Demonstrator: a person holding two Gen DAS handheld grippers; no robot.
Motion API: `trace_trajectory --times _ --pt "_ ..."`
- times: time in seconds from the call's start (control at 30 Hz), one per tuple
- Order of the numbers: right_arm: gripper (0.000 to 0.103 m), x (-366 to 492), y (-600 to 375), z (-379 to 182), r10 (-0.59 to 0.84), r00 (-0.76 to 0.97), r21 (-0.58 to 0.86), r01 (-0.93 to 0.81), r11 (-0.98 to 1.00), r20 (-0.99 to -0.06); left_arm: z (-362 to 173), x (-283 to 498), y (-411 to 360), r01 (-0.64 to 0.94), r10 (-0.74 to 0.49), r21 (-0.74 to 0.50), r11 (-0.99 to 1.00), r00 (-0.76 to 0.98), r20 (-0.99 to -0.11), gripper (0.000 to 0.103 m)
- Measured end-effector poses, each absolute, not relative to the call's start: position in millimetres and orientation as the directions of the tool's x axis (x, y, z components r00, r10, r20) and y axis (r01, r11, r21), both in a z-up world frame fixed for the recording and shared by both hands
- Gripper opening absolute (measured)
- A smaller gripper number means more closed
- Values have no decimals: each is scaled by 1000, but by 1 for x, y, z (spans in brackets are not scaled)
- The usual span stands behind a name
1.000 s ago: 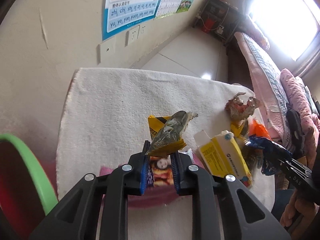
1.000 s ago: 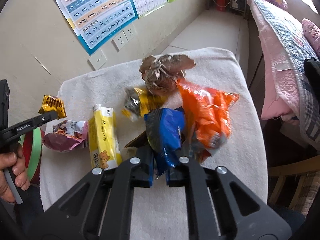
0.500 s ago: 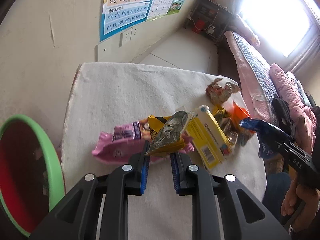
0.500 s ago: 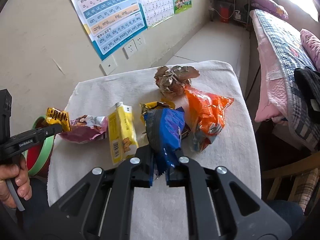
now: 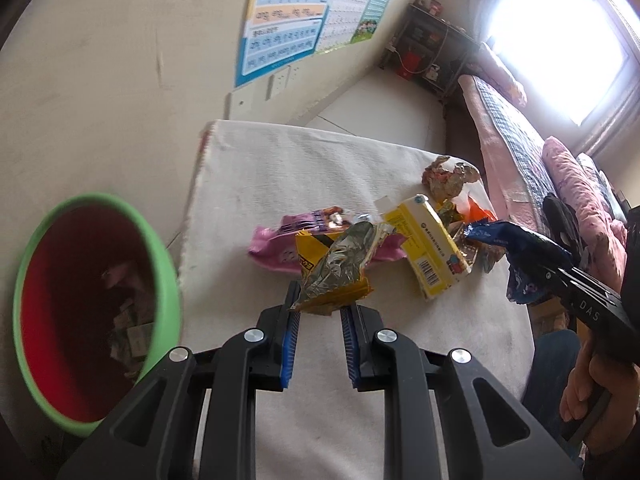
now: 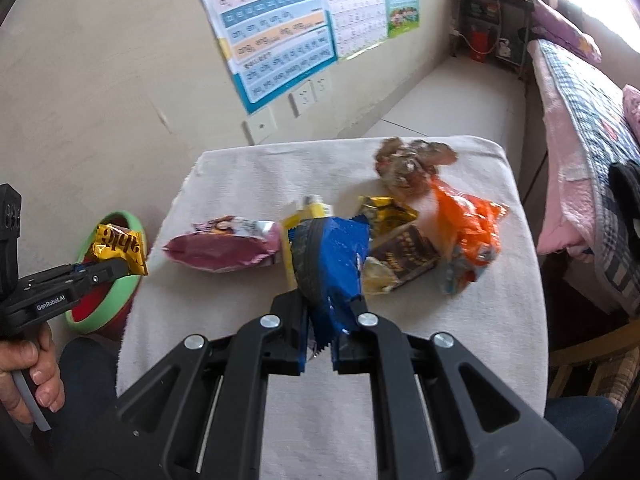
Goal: Collect trash
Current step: 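Carry both wrappers over the red bucket and open both tools to drop them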
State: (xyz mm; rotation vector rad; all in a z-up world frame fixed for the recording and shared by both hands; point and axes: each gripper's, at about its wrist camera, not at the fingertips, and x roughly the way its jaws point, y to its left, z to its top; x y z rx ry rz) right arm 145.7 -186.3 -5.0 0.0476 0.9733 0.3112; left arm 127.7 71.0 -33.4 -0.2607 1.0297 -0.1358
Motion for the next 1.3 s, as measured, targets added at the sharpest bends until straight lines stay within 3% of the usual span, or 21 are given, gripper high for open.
trace_trajectory --times 0.63,1.3 --pt "9 138 -69 9 384 468 176 -428 886 -796 -15 87 165 -151 -146 -281 948 577 -803 18" --pt "9 109 87 0 533 297 235 -657 717 -792 -33 47 267 -320 -49 -272 908 563 -825 18"
